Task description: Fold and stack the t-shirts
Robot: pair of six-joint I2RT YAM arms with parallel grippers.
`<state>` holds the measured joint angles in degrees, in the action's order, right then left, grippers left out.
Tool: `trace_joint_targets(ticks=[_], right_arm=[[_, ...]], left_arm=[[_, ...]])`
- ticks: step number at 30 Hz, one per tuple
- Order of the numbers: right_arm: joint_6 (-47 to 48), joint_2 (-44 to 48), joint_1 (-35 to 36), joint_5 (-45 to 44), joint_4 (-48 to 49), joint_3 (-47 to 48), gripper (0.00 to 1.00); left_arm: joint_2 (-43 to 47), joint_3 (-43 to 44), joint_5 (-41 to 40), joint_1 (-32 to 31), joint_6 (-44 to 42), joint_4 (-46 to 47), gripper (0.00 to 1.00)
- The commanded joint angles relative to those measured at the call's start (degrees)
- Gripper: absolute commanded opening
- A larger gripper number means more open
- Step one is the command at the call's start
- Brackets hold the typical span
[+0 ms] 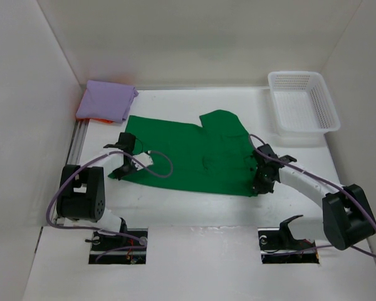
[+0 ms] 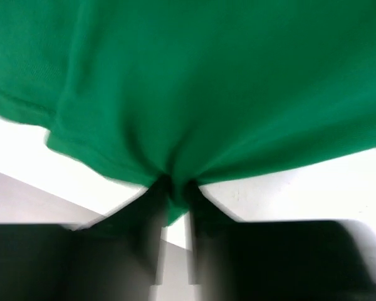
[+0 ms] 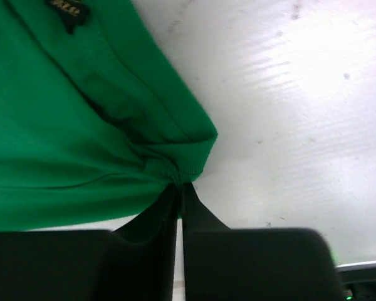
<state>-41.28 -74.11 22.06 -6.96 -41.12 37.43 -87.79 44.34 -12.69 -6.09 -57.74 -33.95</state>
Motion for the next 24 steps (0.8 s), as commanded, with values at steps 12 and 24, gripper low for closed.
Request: trace_joint_targets(ticks=[12, 24], right_arm=[[0.3, 13.0, -0.4, 4.2, -18.9, 6.2, 0.0], [3.1, 11.5, 3.6, 5.9, -33.1, 9.7, 0.28]], left_arm=[[13.5, 1.0, 4.3, -3.5, -1.5, -27.3, 0.01], [13.9, 0.4, 2.8, -7.0, 1.8, -38.3, 0.4]])
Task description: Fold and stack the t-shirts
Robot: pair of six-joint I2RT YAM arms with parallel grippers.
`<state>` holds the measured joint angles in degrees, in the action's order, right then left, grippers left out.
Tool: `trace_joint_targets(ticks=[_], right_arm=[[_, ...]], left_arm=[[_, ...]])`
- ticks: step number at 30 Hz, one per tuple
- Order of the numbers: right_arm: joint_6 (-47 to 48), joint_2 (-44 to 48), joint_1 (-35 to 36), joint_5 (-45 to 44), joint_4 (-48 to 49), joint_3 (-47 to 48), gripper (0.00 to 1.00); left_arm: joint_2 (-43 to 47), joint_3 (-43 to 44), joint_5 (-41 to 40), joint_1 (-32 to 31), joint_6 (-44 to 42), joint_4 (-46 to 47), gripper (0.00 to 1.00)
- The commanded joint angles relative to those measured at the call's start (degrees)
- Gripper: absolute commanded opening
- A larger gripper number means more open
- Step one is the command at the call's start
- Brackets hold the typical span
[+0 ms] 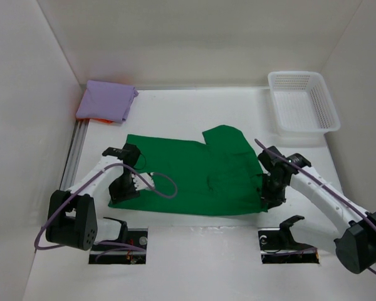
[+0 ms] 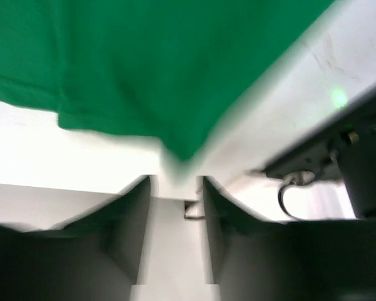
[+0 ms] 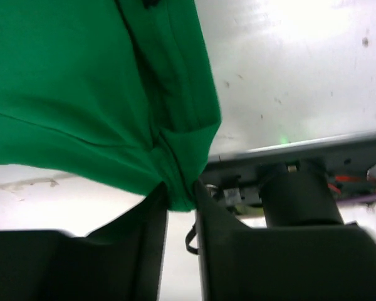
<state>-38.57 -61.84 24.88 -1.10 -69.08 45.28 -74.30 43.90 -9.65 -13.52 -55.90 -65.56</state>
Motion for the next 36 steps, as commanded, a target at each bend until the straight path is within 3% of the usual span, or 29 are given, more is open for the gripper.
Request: trace_joint_targets(ticks=[1, 5, 7, 11, 17, 21, 24, 26, 33, 36], right_arm=[[0.7, -1.3, 0.7, -0.3, -5.4, 2.5, 0.33], [2.6, -2.8, -0.5, -2.7, -5.9, 9.4, 0.4], [3.3, -4.4, -1.5, -3.7, -4.2, 14.8, 0.42], [7.3, -12.6, -3.4, -5.1, 6.9, 27.8, 0.42], [14.2, -35.6, -5.7, -7.2, 23.3, 44.0, 0.44], [17.5, -50.4, -7.9, -7.2, 26.4, 55.2, 0.45], [18.9, -57.5, -9.0, -7.4, 27.5, 61.0, 0.52], [19.9, -60.8, -9.1, -7.1, 27.9, 63.7, 0.59], [20.6, -66.7, -9.6, -7.1, 28.0, 66.4, 0.66], [21.0, -67.5, -9.8, -6.9, 27.6, 66.8, 0.68]], left_arm=[[0.2, 1.7, -0.9, 0.7, -0.4, -7.6, 0.45], [-1.2, 12.9, -1.4, 9.2, -5.7, -7.9, 0.55], [-4.3, 22.1, 2.2, 14.4, -5.5, -1.7, 0.58], [-11.9, 33.1, 11.3, 20.1, 5.9, 15.7, 0.61], [-25.3, 41.4, 21.4, 20.2, 25.8, 24.8, 0.61], [-33.3, 46.8, 24.8, 20.2, 36.6, 27.8, 0.58], [-36.3, 48.1, 25.3, 20.3, 42.8, 32.2, 0.58], [-37.7, 47.9, 25.4, 20.2, 45.0, 34.9, 0.58], [-43.6, 48.2, 24.5, 17.7, 45.6, 35.8, 0.59], [-45.8, 48.3, 20.0, 17.2, 45.0, 35.2, 0.59]])
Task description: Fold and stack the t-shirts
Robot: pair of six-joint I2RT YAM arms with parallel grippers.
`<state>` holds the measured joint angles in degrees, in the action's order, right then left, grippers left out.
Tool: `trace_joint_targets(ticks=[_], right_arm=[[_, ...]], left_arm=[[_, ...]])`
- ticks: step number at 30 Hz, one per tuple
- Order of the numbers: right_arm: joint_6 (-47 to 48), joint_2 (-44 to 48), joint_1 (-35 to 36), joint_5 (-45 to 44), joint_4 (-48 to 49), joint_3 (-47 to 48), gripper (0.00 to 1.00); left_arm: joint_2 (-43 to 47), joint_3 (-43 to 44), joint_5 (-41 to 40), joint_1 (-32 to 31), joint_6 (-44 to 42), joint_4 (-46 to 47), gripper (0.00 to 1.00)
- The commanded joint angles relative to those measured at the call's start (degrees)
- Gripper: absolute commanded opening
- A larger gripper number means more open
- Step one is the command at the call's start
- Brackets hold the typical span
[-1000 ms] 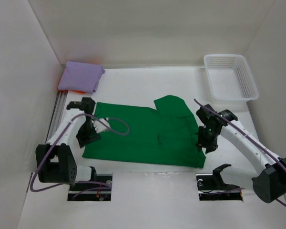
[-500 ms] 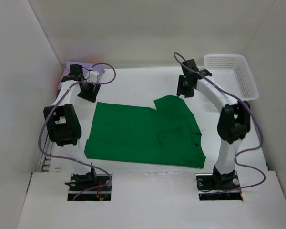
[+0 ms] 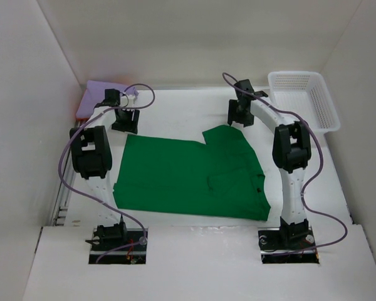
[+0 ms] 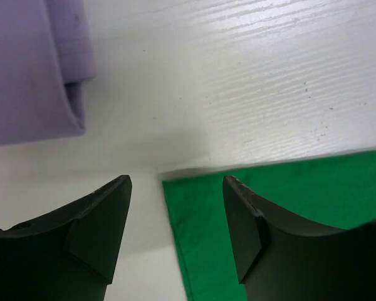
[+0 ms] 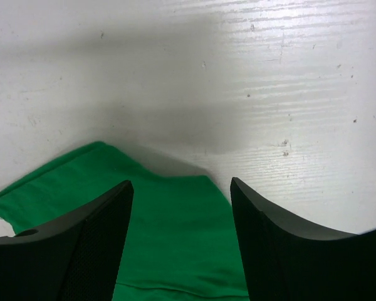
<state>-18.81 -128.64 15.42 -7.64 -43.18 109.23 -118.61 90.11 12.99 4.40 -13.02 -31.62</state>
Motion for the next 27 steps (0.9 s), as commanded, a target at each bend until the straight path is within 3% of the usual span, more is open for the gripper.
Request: trace_joint_targets(ticks=[1, 10, 12, 18, 21, 27], right_arm=[[1.2, -1.0, -0.2, -0.2, 1.3, 3.4, 0.69], [4.1, -7.0, 0.7, 0.3, -8.9, 14.6, 0.72], [3.7, -8.6, 0.8, 1.9, -13.0, 17.5, 0.72], [-0.5, -8.3, 0.7, 4.8, -14.5, 14.3, 0.69], [-1.6, -8.7, 0.7, 7.5, -16.5, 14.3, 0.7], [-3.3, -11.8, 1.4, 7.2, -17.6, 14.7, 0.69]], left_arm=[[-2.3, 2.1, -4.5, -0.8, 1.9, 1.1, 0.59], [-5.9, 2.9, -5.9, -2.1, 0.4, 0.1, 0.56], [-5.6, 2.8, -4.9, -2.6, -0.1, 0.0, 0.48], [-2.5, -0.6, -2.5, -3.5, -2.4, -0.7, 0.09], [0.3, -3.3, -2.5, -3.2, -3.2, -0.6, 0.04], [3.6, -6.2, -4.0, -2.9, -5.4, 0.0, 0.04]])
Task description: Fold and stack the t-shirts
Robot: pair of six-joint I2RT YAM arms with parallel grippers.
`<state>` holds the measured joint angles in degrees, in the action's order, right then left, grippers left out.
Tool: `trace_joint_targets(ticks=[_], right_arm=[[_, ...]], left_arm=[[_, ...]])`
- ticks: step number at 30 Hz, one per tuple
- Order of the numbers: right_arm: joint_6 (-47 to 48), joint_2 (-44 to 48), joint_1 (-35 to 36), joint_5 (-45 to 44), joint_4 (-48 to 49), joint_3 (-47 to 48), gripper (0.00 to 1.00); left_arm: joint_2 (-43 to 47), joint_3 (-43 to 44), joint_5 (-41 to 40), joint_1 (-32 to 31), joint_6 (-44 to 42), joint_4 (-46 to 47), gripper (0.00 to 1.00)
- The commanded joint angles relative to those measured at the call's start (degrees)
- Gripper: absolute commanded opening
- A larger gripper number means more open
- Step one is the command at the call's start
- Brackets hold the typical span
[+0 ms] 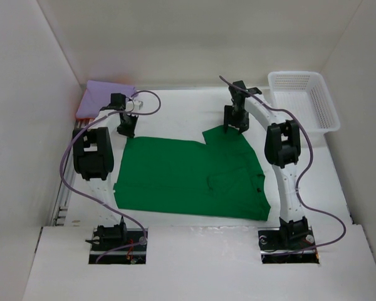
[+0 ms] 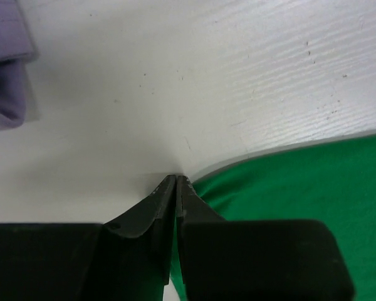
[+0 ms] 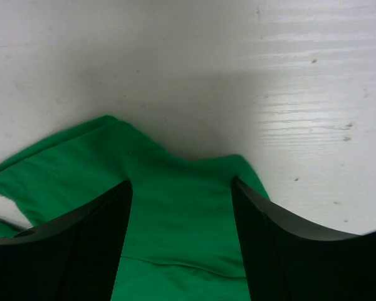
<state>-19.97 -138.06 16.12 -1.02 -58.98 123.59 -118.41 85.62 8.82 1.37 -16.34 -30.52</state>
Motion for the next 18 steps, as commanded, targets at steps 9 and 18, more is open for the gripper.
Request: trace_joint_targets(ticks=[9, 18], right_arm=[[-3.3, -1.2, 0.7, -0.2, -0.5, -1.7, 0.14], [-4.1, 12.0, 2.7, -0.7, 8.5, -14.1, 0.0]], left_arm=[[3.8, -2.0, -0.6, -0.1, -2.7, 0.1, 0.04], [13.4, -9.4, 1.1, 0.6, -8.5, 5.6, 0.0]])
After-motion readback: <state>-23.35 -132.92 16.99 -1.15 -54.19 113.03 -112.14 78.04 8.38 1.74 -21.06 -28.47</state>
